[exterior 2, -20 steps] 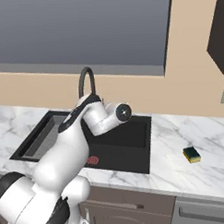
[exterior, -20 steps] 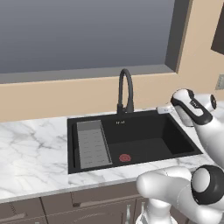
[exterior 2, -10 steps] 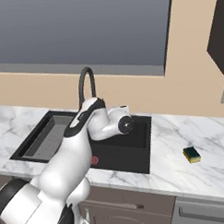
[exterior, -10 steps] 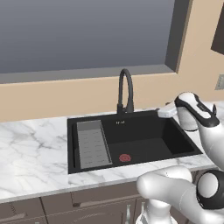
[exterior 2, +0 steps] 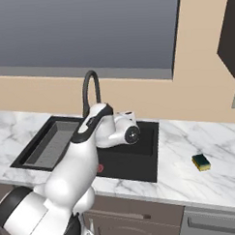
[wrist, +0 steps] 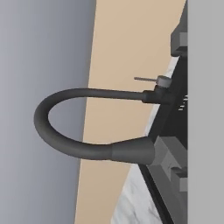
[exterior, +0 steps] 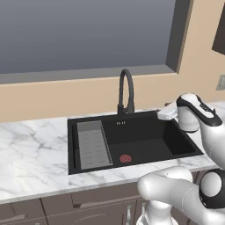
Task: Soak the sponge with water for a few seconds and then drop it inside the sink.
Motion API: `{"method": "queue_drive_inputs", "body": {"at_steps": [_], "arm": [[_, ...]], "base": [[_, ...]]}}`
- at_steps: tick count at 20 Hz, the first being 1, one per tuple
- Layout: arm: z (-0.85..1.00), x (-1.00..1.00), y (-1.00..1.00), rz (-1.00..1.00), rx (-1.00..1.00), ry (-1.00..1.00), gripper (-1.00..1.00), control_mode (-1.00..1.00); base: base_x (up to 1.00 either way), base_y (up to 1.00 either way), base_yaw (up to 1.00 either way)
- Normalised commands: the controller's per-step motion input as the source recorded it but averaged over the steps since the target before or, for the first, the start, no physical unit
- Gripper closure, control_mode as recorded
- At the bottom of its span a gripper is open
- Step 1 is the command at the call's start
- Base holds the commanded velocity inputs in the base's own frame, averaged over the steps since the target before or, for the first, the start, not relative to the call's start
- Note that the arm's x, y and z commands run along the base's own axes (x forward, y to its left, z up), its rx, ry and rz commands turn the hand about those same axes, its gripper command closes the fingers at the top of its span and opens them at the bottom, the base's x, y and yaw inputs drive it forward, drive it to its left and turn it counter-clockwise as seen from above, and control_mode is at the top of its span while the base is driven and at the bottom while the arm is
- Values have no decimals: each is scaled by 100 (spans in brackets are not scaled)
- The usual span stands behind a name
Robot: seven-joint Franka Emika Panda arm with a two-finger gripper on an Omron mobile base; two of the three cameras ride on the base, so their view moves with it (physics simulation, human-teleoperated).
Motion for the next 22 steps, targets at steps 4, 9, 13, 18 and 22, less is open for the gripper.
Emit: {"method": "queue_drive_inputs", "body": {"at_steps": [4, 9, 13, 18, 22], "arm": [[0, 5, 8, 0, 0, 0, -100, -100], [0, 14, 3, 0, 0, 0, -100, -100], [0, 28, 8, 0, 0, 0, -100, -100], [-11, 30, 11, 0, 0, 0, -100, -100], [-17, 29, 13, 0, 1, 0, -100, -100]], "base": [[0, 0, 0], [0, 0, 0], [0, 0, 0], [0, 0, 0], [0, 0, 0]]}}
